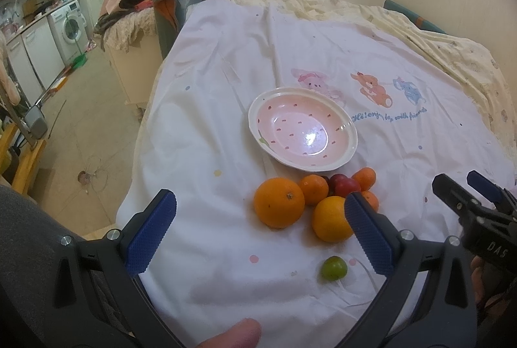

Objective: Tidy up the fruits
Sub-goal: 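Grasp the large orange with the left tool while the right tool approaches the fruit pile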

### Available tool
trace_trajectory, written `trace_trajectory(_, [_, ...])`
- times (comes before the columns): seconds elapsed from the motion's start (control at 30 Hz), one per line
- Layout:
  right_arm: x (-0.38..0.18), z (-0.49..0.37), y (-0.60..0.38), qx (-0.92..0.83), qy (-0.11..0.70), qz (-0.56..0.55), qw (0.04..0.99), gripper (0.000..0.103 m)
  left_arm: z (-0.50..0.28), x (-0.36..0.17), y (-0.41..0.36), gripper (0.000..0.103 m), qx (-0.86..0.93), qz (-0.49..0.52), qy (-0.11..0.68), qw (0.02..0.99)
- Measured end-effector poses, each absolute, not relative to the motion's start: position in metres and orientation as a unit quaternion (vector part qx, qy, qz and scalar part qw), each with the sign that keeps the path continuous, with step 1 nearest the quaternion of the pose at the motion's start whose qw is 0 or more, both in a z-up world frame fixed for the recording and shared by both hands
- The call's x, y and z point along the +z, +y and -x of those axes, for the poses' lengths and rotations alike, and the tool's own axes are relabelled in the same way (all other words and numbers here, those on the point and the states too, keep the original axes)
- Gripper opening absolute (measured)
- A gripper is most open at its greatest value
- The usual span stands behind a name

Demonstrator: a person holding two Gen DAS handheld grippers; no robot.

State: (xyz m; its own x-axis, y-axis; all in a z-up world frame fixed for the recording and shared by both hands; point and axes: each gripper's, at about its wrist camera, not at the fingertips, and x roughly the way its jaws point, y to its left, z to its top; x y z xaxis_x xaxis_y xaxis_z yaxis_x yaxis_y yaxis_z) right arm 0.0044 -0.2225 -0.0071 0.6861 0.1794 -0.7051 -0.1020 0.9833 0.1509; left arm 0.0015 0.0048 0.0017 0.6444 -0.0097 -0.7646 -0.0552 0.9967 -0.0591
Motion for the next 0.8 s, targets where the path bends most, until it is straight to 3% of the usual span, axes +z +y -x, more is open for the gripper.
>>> trace_trajectory(0.4, [0.0, -0.055, -0.249, 0.101, 0.463, -0.082, 0.876, 0.103, -0.04, -0.009, 0.014, 0.103, 0.028, 0.035, 0.514, 0.857])
trace_trajectory(0.8, [-0.043, -0.104, -0.265, 0.092, 0.529, -0.114, 0.836, 0.103, -0.091, -0.031, 0.029, 0.102, 0.034, 0.071, 0.588, 0.805])
